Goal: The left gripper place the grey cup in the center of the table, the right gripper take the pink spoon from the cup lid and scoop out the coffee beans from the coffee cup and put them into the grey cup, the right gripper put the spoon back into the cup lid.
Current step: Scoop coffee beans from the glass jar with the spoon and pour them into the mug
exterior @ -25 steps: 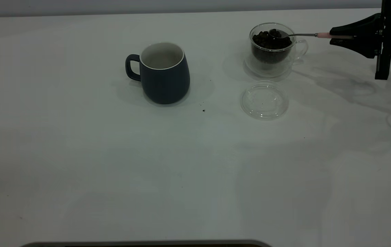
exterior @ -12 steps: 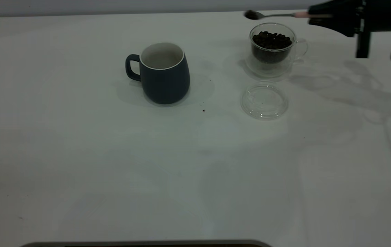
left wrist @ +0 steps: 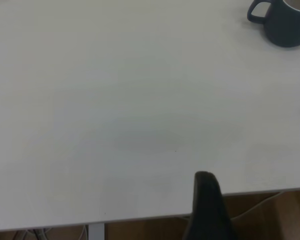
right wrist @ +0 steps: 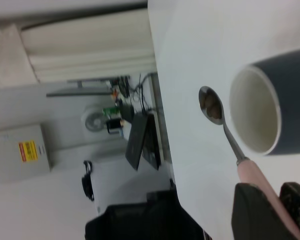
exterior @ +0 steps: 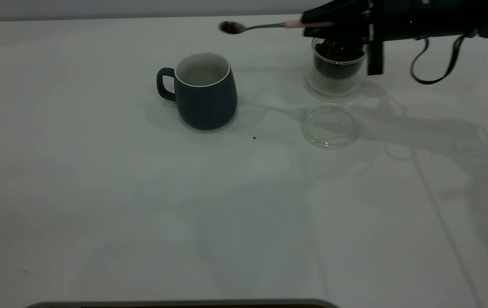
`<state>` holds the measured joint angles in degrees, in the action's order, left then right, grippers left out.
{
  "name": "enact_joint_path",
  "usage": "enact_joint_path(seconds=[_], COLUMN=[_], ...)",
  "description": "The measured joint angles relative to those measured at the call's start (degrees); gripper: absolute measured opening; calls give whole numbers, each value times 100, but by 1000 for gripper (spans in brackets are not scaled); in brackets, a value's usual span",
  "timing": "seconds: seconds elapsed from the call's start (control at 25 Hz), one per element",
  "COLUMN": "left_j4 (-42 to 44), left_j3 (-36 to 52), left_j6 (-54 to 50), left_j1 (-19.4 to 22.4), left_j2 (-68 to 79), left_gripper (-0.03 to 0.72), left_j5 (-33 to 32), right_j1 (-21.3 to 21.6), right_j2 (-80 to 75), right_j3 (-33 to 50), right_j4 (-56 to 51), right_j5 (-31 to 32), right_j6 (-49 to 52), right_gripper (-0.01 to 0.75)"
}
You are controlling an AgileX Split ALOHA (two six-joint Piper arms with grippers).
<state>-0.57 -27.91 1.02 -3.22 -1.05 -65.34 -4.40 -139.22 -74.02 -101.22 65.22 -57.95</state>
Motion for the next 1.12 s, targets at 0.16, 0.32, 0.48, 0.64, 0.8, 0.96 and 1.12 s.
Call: enact_joint_path(seconds=[0.16, 0.32, 0.48, 0.64, 0.8, 0.96, 1.12], left_j4=[0, 0, 0, 0, 0, 0, 0], left_j3=[0, 0, 0, 0, 0, 0, 0], left_j6=[0, 0, 0, 0, 0, 0, 0], left_j1=[0, 0, 0, 0, 0, 0, 0], left_j2=[0, 0, 0, 0, 0, 0, 0], left_gripper=[565, 565, 565, 565, 565, 565, 565], left_j5=[0, 0, 0, 0, 0, 0, 0], right_j1=[-256, -408, -423, -423, -423, -423, -423], right_j2=[0, -21, -121, -129, -129, -129, -129], right_j3=[0, 0, 0, 0, -46, -45, -45], right_j4=[-13, -13, -31, -57, -64, -92, -92], right_j5=[0, -68, -291, -523, -766, -839, -839], right_j6=[-48, -158, -576, -1193, -1735, -2842, -4560], right_gripper=[105, 105, 105, 105, 105, 105, 105])
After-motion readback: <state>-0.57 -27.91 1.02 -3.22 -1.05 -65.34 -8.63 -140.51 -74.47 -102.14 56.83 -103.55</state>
